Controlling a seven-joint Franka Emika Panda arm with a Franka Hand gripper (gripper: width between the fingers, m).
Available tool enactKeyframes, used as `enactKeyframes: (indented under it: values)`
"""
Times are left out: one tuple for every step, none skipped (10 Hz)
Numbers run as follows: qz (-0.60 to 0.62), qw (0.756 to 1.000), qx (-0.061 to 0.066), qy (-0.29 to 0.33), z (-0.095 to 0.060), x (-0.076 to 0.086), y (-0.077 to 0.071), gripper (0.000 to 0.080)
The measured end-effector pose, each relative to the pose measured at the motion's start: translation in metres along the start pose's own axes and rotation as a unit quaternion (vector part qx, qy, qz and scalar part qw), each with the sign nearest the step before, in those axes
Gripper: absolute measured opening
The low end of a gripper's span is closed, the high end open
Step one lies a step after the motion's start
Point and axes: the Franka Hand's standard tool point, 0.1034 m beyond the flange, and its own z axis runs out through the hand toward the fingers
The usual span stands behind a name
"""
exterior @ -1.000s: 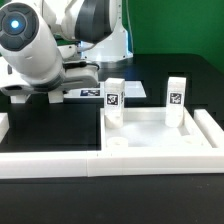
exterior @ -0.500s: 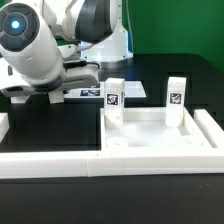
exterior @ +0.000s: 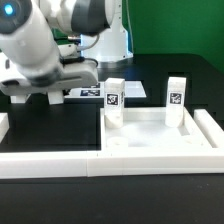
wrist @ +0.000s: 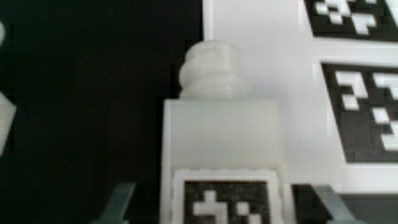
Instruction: Assemble square table
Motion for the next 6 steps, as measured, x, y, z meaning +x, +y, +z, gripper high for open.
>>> enactKeyframes:
  values:
    - [-0.001,1.000,-0.004,0.019,-0.0001,-0.0002,0.0002,0.0280]
    - [-0.003,0.999,-0.008,0.034,-0.0007,0.0008,0.0011,0.0280]
    - [-0.003,1.000,-0.007,0.029,0.0006,0.0002,0.0005,0.0280]
    - [-0.006,0.999,-0.011,0.029,0.0010,0.0006,0.0003,0.0280]
    - [-0.008,1.000,-0.012,0.027,0.0028,-0.0002,-0.0024,0.0280]
    - [-0.010,1.000,-0.008,0.012,0.0061,-0.0042,-0.0052,0.0280]
